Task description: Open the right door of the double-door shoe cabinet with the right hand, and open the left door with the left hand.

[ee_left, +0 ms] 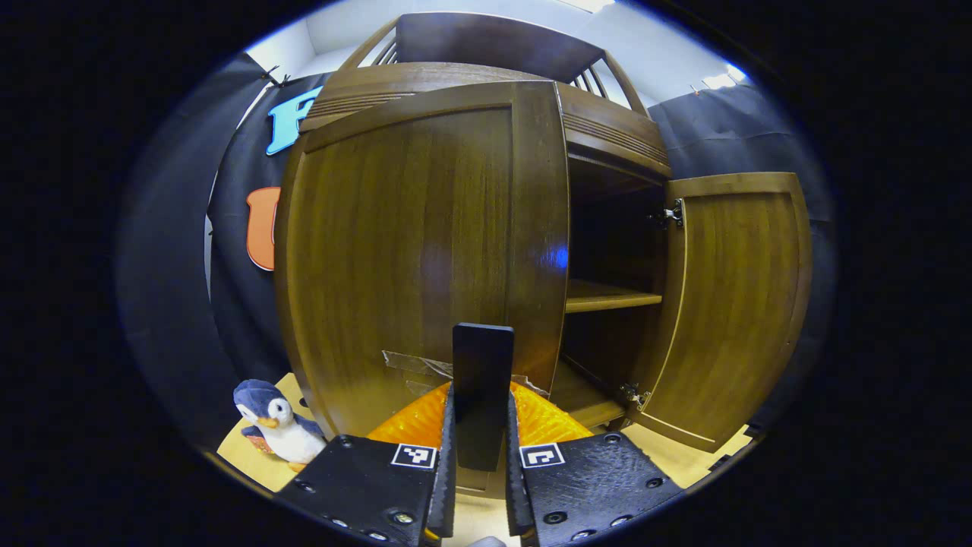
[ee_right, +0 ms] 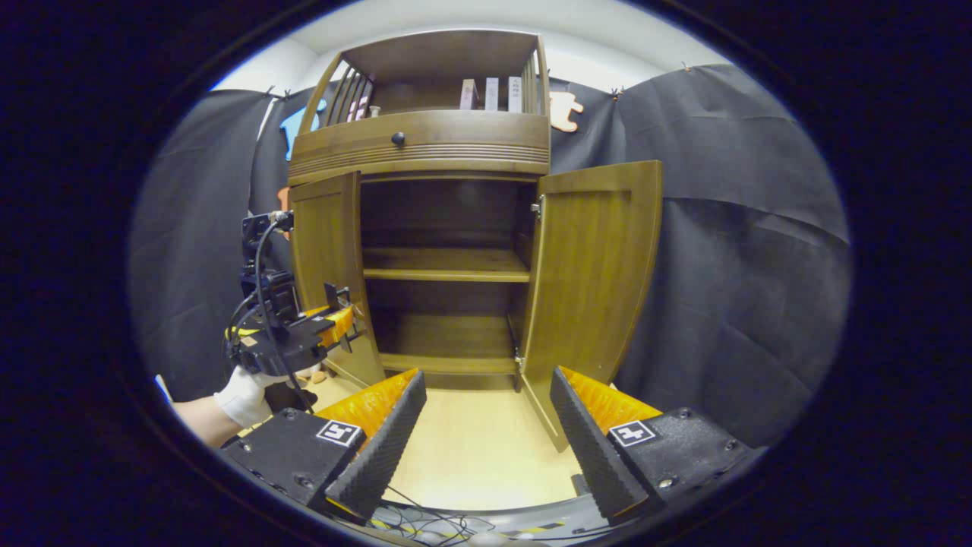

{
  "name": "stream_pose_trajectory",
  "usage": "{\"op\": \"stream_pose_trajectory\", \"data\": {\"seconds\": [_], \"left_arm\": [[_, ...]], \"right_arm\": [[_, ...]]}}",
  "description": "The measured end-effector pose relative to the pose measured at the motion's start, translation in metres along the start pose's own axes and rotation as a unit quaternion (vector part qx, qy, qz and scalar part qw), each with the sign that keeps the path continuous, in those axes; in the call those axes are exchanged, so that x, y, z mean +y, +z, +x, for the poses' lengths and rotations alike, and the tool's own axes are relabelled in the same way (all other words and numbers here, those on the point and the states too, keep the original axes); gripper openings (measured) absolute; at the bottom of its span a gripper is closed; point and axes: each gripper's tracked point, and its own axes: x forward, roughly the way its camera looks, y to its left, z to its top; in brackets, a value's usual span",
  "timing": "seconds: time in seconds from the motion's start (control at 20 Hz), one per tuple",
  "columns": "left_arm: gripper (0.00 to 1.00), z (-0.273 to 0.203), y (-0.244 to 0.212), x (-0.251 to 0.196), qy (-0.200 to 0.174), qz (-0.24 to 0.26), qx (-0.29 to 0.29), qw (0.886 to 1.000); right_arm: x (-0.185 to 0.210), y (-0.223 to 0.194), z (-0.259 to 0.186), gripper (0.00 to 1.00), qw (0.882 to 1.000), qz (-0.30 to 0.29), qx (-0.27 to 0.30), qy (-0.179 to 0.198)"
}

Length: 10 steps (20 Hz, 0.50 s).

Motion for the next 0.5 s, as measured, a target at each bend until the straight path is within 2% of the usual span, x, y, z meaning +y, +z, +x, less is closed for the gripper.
{"op": "stream_pose_trajectory", "data": {"seconds": [0.5], "left_arm": [[0.26,-0.059,-0.003,0.034,0.007,-0.003,-0.003,1.0]], "right_arm": [[0.034,-0.015,-0.002,1.0,0.998,-0.019,0.018,0.054]]}}
